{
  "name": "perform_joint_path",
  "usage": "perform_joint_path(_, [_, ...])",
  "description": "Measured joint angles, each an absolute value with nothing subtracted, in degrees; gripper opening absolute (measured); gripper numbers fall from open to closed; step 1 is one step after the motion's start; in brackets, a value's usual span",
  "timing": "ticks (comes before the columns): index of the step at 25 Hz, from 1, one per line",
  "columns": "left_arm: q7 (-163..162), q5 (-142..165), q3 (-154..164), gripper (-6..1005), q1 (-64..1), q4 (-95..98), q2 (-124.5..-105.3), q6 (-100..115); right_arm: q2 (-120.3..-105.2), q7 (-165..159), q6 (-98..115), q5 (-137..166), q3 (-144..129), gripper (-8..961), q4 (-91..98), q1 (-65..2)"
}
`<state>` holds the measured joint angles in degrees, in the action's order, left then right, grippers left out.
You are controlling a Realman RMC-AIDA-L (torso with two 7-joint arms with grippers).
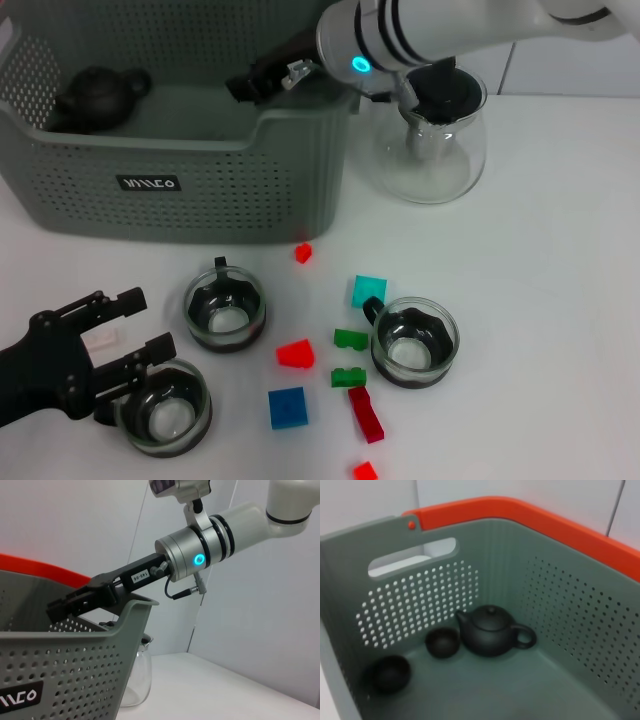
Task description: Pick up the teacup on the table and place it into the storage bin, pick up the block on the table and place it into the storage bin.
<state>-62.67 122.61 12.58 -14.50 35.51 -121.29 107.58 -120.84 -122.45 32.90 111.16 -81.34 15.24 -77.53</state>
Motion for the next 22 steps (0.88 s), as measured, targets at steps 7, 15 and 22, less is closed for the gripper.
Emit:
perform_joint_path(7, [-62.7,122.6,12.3,724,-14.5,35.5,-121.29,107.6,-120.46,-119.7,35.8,102.6,-78.4,515,41.2,-59.7])
perform_joint_path(15, [-62.7,122.6,12.3,724,-14.9,35.5,-121.21,106.7,-118.64,-94.0,69.9,72.0,-67.8,524,58.7,-37.3])
perform_joint_path(22, [-62.7,122.6,12.3,723,-14.9,35.4,-120.87,105.7,-115.87,-96.0,101.2,91.2,-60.6,530,73.0,-26.6])
